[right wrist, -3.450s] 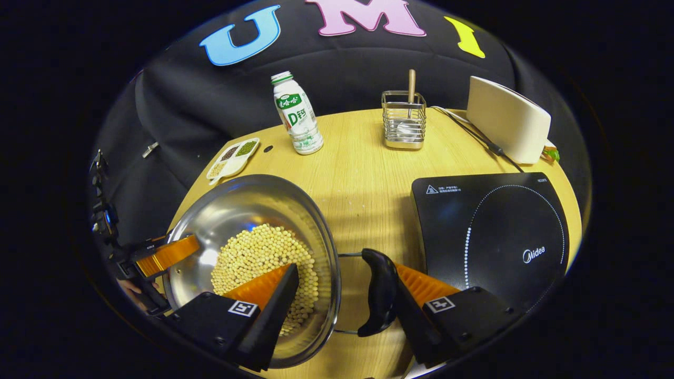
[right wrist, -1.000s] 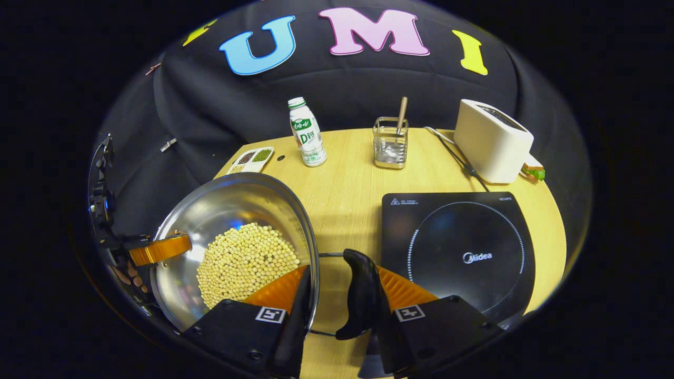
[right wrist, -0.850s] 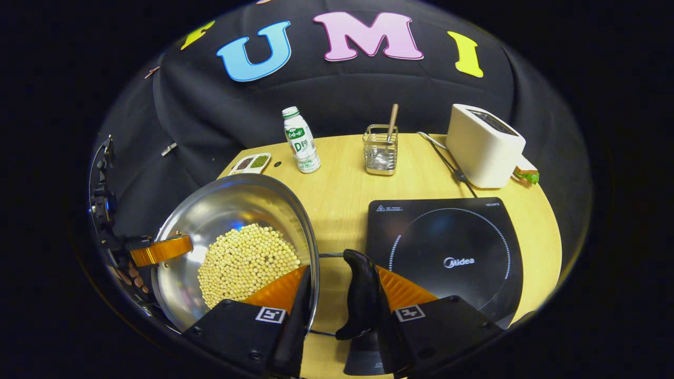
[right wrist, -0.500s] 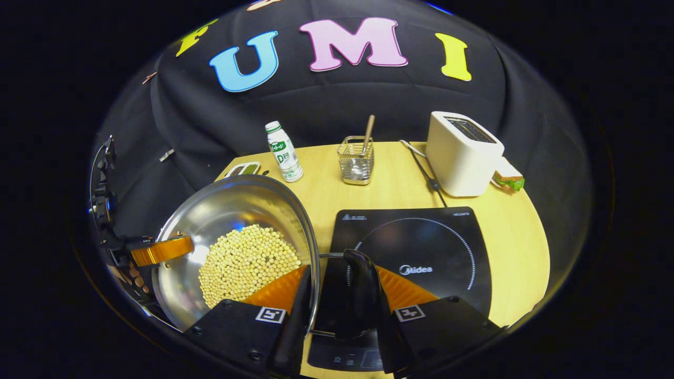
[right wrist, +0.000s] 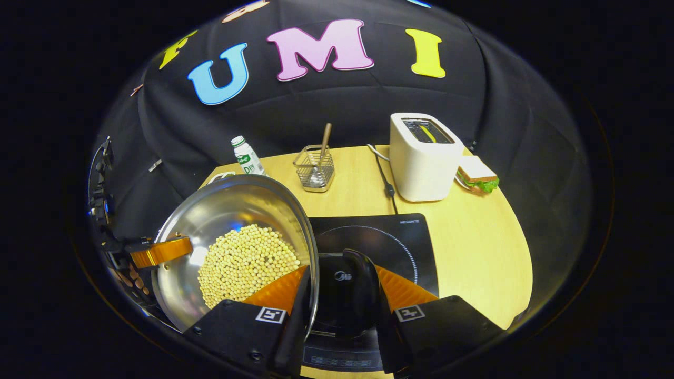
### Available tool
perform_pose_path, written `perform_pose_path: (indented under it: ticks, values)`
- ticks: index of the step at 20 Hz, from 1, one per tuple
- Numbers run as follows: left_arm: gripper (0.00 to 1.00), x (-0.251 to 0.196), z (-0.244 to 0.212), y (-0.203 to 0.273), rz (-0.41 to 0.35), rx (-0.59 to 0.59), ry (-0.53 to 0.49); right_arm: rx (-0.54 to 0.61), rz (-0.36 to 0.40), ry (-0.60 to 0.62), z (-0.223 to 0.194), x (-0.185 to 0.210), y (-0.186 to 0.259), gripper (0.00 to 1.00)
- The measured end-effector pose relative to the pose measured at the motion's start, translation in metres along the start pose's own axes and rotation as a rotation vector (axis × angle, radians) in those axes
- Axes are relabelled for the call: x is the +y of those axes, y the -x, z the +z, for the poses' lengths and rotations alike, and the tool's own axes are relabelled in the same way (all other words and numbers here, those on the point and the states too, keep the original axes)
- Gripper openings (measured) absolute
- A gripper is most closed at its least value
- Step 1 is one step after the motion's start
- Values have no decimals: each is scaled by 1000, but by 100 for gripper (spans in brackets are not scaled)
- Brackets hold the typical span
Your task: First push the handle of the pot to place it horizontally, then grasp the pot with both hands and set it on the induction cooktop.
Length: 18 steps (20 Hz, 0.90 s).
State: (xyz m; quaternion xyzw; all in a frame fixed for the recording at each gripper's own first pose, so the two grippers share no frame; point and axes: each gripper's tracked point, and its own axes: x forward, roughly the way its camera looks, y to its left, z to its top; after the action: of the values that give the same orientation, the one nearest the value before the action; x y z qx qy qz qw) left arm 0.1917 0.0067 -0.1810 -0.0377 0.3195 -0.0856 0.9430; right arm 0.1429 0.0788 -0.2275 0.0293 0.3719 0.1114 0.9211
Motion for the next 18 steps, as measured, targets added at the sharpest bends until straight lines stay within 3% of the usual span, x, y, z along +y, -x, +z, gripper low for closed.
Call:
perform_pose_path:
  ticks: [9,18]
  values:
    - [59,-65,-6,-38,-19,19,-6,23,-29,-24,-2,-78,-4,60]
    - [59,-101,-15,-71,-36,28,17,46,-50,-24,-4,-121,-19,60]
